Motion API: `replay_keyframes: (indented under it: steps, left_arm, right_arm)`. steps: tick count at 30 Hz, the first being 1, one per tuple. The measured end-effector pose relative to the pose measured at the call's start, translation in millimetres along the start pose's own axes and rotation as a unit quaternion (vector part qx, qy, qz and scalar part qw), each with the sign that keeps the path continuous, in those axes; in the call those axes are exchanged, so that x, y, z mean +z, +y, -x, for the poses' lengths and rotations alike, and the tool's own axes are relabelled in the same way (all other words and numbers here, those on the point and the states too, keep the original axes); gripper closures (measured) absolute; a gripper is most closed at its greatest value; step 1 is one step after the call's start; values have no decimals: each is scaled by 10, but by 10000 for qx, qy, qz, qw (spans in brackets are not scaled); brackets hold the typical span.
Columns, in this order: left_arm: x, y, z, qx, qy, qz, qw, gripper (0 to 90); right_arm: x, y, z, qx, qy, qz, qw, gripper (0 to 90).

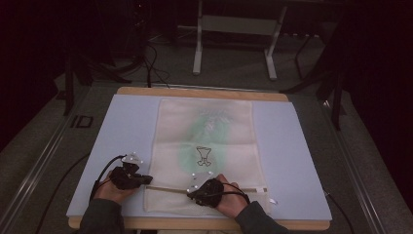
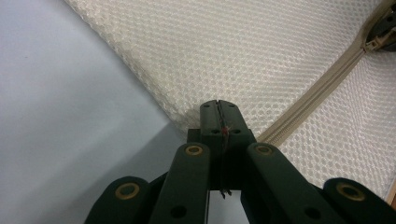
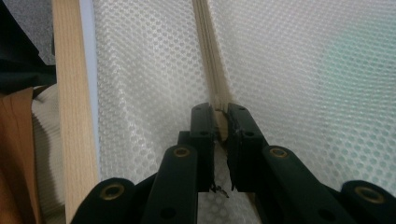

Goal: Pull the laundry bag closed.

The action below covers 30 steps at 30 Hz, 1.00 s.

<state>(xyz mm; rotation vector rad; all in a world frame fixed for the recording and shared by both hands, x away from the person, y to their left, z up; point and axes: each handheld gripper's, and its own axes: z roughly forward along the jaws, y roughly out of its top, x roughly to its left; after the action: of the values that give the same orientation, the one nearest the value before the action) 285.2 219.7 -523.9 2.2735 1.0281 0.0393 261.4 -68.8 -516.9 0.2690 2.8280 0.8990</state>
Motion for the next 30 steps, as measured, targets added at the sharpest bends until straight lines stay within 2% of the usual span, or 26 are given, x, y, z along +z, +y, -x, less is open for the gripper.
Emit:
replay_keyframes:
  steps: [30]
  left_arm:
    - [-1, 0, 1, 3, 5, -10, 10000, 898]
  right_arm:
    - [-101, -166, 38, 91, -53, 2, 9999, 823]
